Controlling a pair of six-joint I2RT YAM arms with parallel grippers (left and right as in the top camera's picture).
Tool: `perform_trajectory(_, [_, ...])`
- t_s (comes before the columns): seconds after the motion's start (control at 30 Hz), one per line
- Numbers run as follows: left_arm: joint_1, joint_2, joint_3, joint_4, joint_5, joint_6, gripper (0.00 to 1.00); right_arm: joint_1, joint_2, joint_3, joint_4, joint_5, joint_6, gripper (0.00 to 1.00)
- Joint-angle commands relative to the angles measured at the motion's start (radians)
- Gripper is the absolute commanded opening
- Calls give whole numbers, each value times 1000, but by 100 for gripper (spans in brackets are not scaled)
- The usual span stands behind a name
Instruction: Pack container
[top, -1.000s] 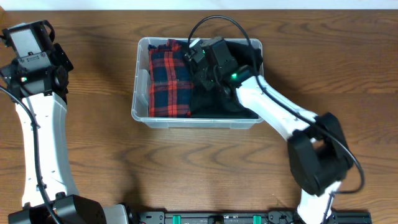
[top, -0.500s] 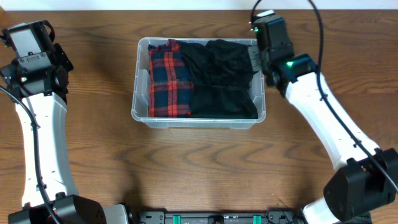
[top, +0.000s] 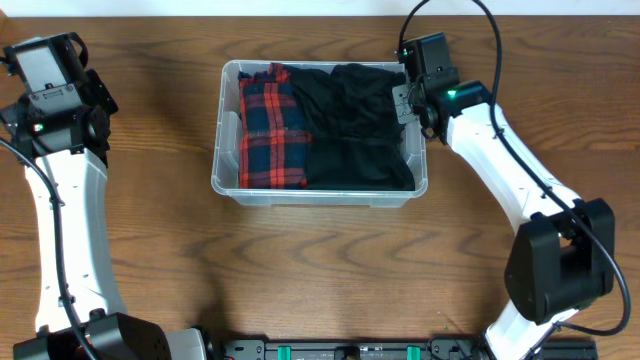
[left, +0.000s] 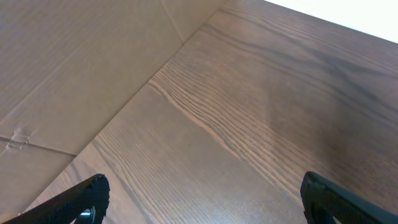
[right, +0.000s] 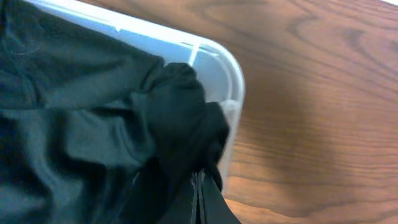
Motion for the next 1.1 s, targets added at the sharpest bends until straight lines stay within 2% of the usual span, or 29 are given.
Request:
perform_trajectory(0.0, [4, 4, -5, -1, -9, -13, 98, 5, 28, -2, -11, -13, 28, 1])
perform_trajectory(0.67, [4, 4, -5, -1, -9, -13, 98, 29, 97, -3, 30, -61, 27, 1])
perform_trajectory(0.97, [4, 4, -5, -1, -9, -13, 98, 47, 146, 1, 73, -76, -29, 1])
perform_trajectory(1.0, [4, 4, -5, -1, -9, -13, 98, 48, 139, 5, 72, -77, -29, 2])
perform_trajectory(1.07, [4, 4, -5, -1, -9, -13, 98, 53, 120, 8, 72, -77, -29, 15])
